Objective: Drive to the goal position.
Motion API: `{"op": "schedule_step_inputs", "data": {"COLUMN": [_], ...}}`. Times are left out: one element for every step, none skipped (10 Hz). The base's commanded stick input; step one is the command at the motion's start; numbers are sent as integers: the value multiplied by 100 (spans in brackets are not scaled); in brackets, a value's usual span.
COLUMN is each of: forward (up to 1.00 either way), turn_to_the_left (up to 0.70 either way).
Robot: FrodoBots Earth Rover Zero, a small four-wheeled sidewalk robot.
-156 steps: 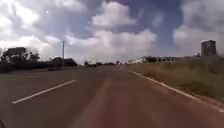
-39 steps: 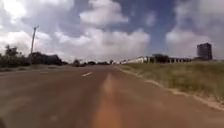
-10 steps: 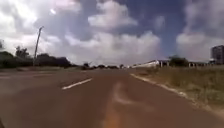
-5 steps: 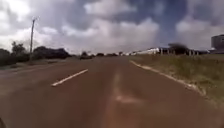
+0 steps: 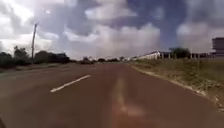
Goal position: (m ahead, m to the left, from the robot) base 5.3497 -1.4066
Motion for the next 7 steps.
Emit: {"op": "schedule_step_inputs", "data": {"forward": [100, 100, 100, 100, 100, 100, 100], "turn_to_the_left": [0, 0, 0, 0, 0, 0, 0]}}
